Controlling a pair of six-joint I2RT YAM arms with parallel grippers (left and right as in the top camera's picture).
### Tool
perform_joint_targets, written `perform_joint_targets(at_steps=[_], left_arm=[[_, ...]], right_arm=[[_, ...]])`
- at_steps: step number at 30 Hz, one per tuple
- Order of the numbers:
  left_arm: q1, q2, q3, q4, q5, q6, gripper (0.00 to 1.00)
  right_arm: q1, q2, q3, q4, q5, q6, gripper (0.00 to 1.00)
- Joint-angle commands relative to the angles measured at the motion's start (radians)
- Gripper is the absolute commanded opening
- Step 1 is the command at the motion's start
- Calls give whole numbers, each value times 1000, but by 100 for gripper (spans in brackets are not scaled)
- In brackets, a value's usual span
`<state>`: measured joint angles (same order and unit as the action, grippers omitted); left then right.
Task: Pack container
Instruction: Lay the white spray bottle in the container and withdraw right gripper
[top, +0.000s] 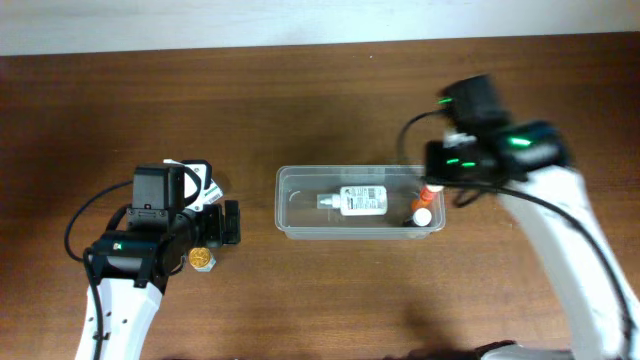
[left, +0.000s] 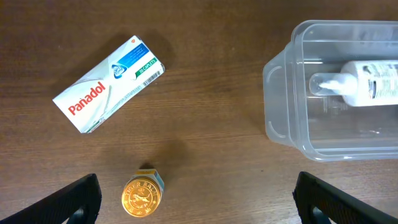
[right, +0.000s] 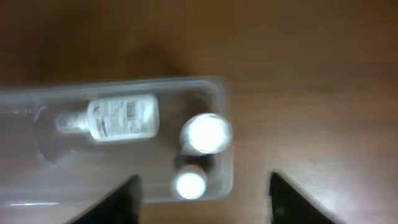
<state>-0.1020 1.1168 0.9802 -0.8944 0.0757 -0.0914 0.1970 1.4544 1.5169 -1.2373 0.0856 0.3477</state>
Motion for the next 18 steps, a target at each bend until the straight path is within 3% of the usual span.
perform_joint_targets(at_steps=[1, 2, 7, 12, 18], left_arm=[[7, 1, 21, -1, 6, -5, 99], [7, 1, 22, 3, 6, -5, 99], [7, 53, 120, -21, -103, -19, 99], [52, 269, 316, -106, -169, 7, 99], [127, 549, 354, -94, -167, 225, 99]], right_arm=[[-155, -81, 27, -33, 3, 2, 71], [-212, -89, 27, -50, -16, -19, 76], [-427, -55, 24, -160, -175, -157, 77], [-480, 8, 24, -204, -187, -184, 77], [-478, 31, 24, -195, -187, -184, 77]])
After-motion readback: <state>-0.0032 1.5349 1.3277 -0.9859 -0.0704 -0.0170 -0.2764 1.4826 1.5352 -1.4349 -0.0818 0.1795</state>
